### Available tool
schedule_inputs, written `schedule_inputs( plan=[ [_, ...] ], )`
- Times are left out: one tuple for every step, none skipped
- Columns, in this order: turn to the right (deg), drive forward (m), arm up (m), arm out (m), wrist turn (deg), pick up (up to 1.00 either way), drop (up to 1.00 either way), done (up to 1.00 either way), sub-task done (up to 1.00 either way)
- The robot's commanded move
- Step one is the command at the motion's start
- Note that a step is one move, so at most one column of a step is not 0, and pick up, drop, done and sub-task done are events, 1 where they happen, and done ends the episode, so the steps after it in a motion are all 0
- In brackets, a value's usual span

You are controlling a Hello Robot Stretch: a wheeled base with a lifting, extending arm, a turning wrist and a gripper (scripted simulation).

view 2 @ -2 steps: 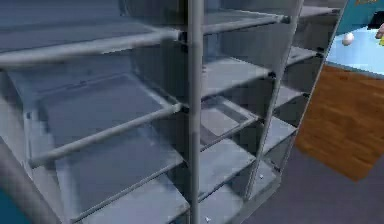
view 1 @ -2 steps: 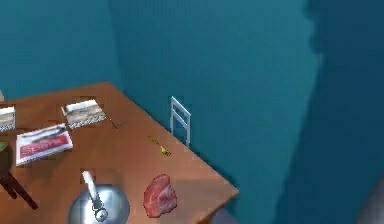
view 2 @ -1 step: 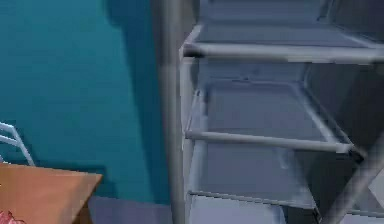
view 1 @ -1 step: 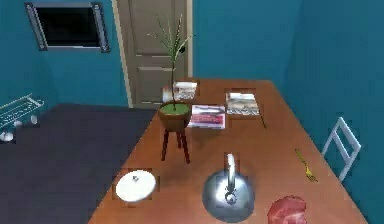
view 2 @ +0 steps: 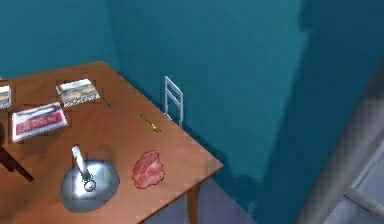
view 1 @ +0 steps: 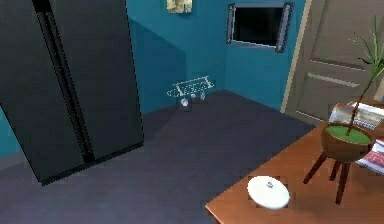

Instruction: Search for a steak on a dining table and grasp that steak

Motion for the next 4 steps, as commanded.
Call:
schedule_inputs(
  plan=[
    [-9.0,0.0,0.0,0.0,0.0,0.0,0.0,0.0,0.0],
    [0.0,0.0,0.5,0.0,0.0,0.0,0.0,0.0,0.0],
    [0.0,0.0,0.36,0.0,0.0,0.0,0.0,0.0,0.0],
    [0.0,0.0,0.0,0.2,0.0,0.0,0.0,0.0,0.0]
  ],
)
